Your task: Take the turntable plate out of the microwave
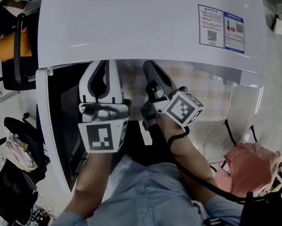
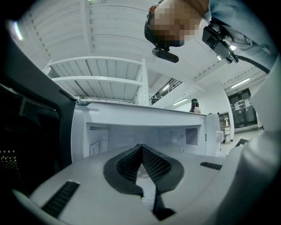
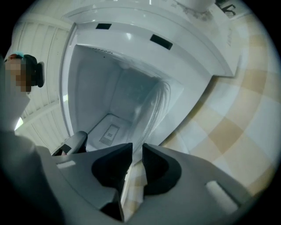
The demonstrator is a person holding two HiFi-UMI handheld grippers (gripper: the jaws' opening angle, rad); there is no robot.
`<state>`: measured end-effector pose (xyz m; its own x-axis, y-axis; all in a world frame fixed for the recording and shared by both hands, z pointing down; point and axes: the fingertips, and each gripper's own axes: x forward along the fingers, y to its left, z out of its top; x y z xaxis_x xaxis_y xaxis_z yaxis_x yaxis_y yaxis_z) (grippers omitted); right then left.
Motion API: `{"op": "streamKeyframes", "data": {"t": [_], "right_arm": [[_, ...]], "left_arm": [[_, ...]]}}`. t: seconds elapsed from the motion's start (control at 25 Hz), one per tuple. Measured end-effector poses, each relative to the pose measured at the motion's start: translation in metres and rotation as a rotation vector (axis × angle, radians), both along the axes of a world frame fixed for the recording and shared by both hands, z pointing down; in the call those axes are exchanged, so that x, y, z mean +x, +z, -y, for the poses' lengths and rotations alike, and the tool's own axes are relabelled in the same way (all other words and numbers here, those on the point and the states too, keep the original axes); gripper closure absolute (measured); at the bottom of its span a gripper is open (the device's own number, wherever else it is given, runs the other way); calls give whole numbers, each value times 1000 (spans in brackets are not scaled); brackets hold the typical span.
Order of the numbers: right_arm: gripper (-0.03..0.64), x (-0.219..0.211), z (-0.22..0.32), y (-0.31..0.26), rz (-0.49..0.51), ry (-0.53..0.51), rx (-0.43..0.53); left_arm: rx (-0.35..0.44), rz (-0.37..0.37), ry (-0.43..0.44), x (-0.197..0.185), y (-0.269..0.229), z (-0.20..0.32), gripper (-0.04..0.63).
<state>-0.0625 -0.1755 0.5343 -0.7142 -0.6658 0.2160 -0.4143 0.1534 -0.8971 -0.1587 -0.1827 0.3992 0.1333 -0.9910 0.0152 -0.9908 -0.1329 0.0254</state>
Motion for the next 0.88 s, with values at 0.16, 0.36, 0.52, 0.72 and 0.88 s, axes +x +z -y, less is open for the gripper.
{"op": "streamKeyframes", "data": {"t": [0.16,0.36,0.52,0.72,0.88], "right_arm": [[548,4,-14,2,3,3,-3],[548,8,-31,3,0,10,-12],[538,8,-32,3,-24,-2,11],[475,10,-25,6,21,29,-15],[469,8,-12,4,37,41,-5]], "left_arm": [[6,2,9,3,-3,-8,588],[1,3,26,10,-4,-18,588],[6,-2,38,14,-6,-20,588],[18,-1,30,12,-11,-21,588],[16,2,33,7,-11,-19,588]]}}
